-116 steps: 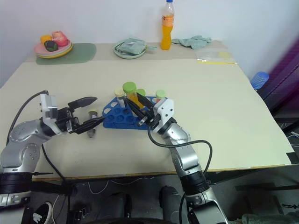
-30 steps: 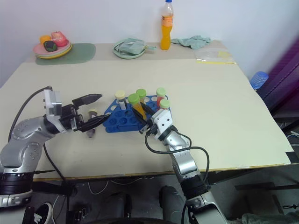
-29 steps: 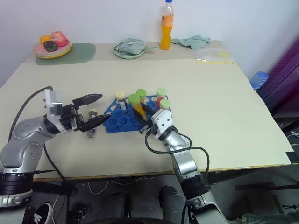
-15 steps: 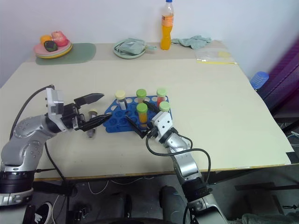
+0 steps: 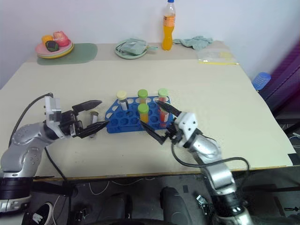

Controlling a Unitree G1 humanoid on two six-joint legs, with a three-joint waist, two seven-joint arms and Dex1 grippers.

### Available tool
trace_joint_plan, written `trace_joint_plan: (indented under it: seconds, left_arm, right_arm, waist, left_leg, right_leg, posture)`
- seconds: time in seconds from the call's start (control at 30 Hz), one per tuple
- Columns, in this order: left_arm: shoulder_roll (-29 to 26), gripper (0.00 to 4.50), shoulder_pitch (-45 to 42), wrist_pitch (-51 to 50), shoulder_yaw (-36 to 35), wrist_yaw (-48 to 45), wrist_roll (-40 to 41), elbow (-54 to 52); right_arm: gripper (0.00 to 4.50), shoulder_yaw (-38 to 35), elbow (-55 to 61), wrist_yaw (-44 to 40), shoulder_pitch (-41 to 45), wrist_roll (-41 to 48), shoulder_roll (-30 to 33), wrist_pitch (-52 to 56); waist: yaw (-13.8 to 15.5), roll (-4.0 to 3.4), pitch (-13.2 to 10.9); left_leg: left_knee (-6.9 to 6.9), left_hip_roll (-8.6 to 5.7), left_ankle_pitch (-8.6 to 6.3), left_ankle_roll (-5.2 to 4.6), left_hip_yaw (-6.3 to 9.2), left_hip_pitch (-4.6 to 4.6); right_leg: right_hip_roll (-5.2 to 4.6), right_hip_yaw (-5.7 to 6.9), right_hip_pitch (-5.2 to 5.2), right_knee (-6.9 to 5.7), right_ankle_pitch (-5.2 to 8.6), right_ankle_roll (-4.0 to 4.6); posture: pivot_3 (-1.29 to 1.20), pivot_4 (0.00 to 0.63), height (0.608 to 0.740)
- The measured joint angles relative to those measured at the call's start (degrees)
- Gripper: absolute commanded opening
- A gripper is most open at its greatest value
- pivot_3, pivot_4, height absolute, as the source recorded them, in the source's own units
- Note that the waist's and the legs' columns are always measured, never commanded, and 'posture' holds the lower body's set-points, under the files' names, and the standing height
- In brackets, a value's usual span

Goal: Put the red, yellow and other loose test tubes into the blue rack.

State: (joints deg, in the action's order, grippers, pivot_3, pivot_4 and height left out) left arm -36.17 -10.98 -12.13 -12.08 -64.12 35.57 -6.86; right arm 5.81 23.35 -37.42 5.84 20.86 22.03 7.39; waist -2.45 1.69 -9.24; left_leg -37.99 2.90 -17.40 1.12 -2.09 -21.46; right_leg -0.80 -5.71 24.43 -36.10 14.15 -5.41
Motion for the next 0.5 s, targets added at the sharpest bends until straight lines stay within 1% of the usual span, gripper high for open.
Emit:
trace_joint_plan:
  seconds: [0.07,0.1,0.17,0.23,0.3,0.37,0.43,0.5]
  left_arm:
    - [-0.9,4.50,0.2,-0.8,-0.2,0.3,0.1,-0.2]
    - [-2.3,4.50,0.4,-2.3,-0.2,0.6,0.1,-0.6]
    - [-5.3,4.50,1.4,-4.8,-0.7,1.0,0.1,-1.1]
    - [-9.3,4.50,1.6,-10.0,-0.7,2.8,-0.1,-1.6]
    - [-12.8,4.50,1.1,-15.0,-0.6,5.9,-1.4,-2.2]
    - [-15.3,4.50,-1.3,-22.5,-0.3,11.5,-3.0,-2.2]
    - [-15.7,4.50,-6.2,-32.3,-0.9,18.4,-2.8,-1.6]
    - [-15.3,4.50,-9.5,-40.4,-2.5,23.0,-1.0,-1.5]
  right_arm:
    - [4.46,-2.7,3.6,-1.1,-0.3,4.4,3.0,4.4]
    - [4.46,-4.4,5.8,-2.5,-0.5,8.0,6.2,7.4]
    - [4.46,-8.2,8.7,-5.7,-1.3,13.6,12.6,11.9]
    - [4.46,-12.6,10.0,-10.0,-1.6,18.9,18.8,15.4]
    - [4.46,-15.1,10.0,-13.9,-1.5,20.7,23.0,16.3]
    - [4.46,-15.9,8.3,-16.3,0.1,20.9,24.4,16.3]
    - [4.46,-15.6,6.2,-17.4,1.4,20.8,24.4,16.0]
    - [4.46,-15.2,5.5,-17.7,2.0,20.6,24.0,15.9]
  waist:
    - [-0.1,0.01,0.0]
    - [-0.1,0.00,0.0]
    - [-0.1,0.00,0.0]
    - [-0.1,0.06,-0.1]
    - [-0.1,0.09,-0.1]
    - [-0.1,0.14,-0.1]
    - [0.0,0.20,-0.1]
    - [0.0,0.21,-0.1]
  left_leg:
    - [0.00,0.00,0.00,0.00,0.00,0.01]
    - [0.00,0.01,0.00,0.00,0.01,0.01]
    - [0.01,0.01,-0.01,-0.01,0.01,0.01]
    - [0.00,0.01,-0.01,-0.01,0.02,0.02]
    - [0.00,0.01,-0.01,-0.01,0.02,0.03]
    - [-0.01,0.01,-0.01,-0.01,0.03,0.04]
    - [-0.02,0.00,0.00,-0.01,0.06,0.02]
    - [-0.02,0.00,-0.01,-0.02,0.04,-0.01]
  right_leg:
    - [0.02,-0.01,0.00,0.00,0.00,0.00]
    - [0.02,-0.01,0.00,0.01,0.00,0.00]
    - [0.01,-0.01,-0.01,0.03,0.01,0.00]
    - [0.01,-0.01,-0.02,0.04,0.02,0.00]
    - [0.01,-0.01,-0.02,0.07,0.02,-0.01]
    - [0.03,-0.01,-0.03,0.06,0.03,-0.01]
    - [0.04,0.00,-0.04,0.05,0.02,-0.03]
    - [0.03,0.00,-0.03,0.06,0.03,-0.08]
  posture:
    - [0.00,0.150,0.740]
    - [0.00,0.150,0.740]
    - [0.00,0.150,0.740]
    - [0.00,0.150,0.740]
    - [0.00,0.150,0.740]
    - [0.00,0.150,0.740]
    - [0.00,0.150,0.740]
    - [0.00,0.150,0.740]
